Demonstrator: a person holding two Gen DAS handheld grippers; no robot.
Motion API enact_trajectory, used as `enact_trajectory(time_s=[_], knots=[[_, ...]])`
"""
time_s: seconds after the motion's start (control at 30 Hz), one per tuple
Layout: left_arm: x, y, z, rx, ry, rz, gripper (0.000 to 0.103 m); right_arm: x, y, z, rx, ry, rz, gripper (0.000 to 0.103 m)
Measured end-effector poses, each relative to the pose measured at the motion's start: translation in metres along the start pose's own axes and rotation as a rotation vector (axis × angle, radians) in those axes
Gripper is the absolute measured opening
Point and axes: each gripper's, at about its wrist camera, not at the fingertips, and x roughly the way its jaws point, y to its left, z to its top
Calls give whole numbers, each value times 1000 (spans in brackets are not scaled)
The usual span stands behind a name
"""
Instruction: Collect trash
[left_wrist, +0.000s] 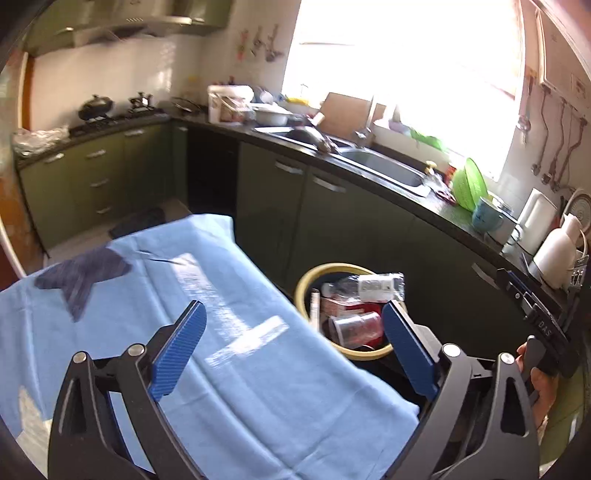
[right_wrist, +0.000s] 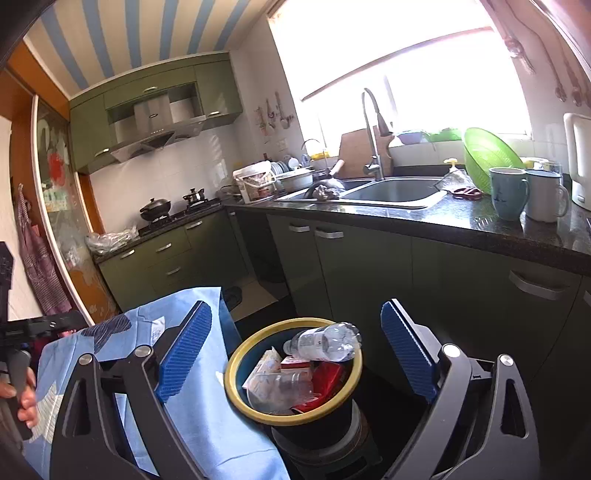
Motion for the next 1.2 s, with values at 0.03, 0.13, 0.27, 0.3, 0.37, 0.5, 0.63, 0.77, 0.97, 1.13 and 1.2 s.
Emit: enact_trajectory(time_s=[0.03,0.13,0.27,0.3,0.37,0.5,0.63,0.77,0.97,1.13,1.2], knots=[[-22,10,-6,-9,-33,48,96,0,9,-1,-19,3,10,95],[-75,36,-27,-37,-108,183,96,-2,33,-6,-73,8,33,95],[-124,59,-54,-55,-152,340,96,-7,61,-11,-144,17,42,96],[-131,62,-60,-60,-157,365,96,-10,67,-13,-161,18,39,96],[-143,62,-69,-67,-158,427,96,-17,76,-17,-189,19,32,97],[-162,58,-82,-72,-179,502,96,-38,84,-25,-221,33,34,98],[-173,51,-92,-105,-203,534,96,-58,90,-35,-275,49,13,98],[-178,44,-98,-117,-193,510,96,-70,88,-42,-284,78,17,98],[-177,33,-103,-109,-165,466,96,-93,81,-40,-270,71,29,98],[-182,26,-104,-113,-175,457,96,-109,78,-34,-269,58,41,98],[-185,24,-105,-117,-176,461,96,-111,77,-33,-267,52,52,98]])
